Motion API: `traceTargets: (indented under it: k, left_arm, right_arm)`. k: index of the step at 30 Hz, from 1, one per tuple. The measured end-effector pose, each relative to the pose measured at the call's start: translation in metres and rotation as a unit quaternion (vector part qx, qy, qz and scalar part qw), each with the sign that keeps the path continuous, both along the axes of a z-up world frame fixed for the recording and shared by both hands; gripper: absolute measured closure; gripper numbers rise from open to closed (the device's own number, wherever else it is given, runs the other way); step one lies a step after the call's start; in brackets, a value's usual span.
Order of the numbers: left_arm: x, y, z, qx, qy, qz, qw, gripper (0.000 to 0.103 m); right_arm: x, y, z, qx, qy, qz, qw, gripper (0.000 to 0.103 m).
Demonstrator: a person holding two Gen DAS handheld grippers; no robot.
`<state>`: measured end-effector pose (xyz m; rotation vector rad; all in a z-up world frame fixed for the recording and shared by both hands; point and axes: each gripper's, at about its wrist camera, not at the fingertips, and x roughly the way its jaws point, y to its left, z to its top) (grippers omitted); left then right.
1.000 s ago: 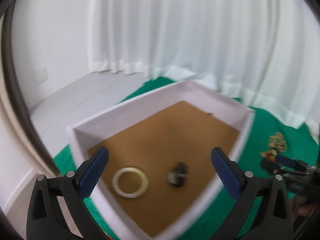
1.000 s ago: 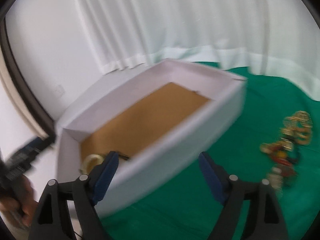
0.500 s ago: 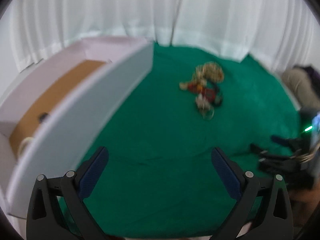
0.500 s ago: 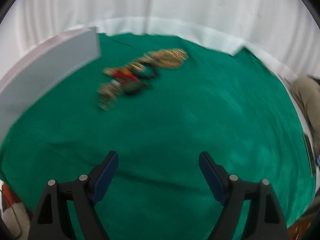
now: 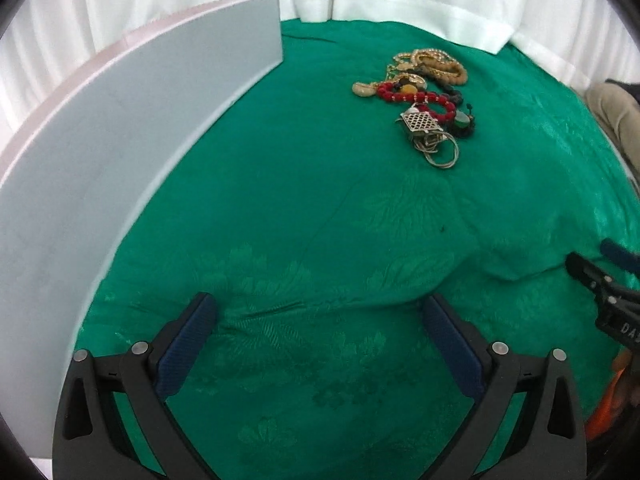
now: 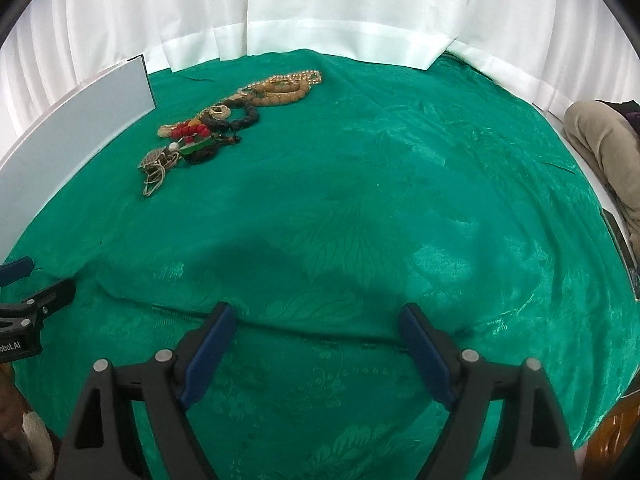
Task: Organize jewelry
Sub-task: 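Withdraw both tools from the box back over the jewelry pile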
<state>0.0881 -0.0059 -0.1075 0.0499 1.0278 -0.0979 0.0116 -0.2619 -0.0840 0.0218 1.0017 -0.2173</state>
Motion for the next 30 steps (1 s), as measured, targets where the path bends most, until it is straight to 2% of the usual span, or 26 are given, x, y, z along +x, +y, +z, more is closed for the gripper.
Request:
traceTargets:
  k: [8,30]
  left_arm:
    - [-0.0009,0.0002,-0.0037,0.001,0.004,-0.003,1.0000,0.000]
    - [-0.0017,-0.0014,-0.0044,-0.001,0.000,-0.013,0.9999,0.001]
  right_arm:
    - [-0.0026,0.0015,-0.0003,0.000,0.004,-0.022,1.000,0.016]
    - [-0.0065,0.0000,0.0013,0.006,0.026,0.033,0.999,0.015]
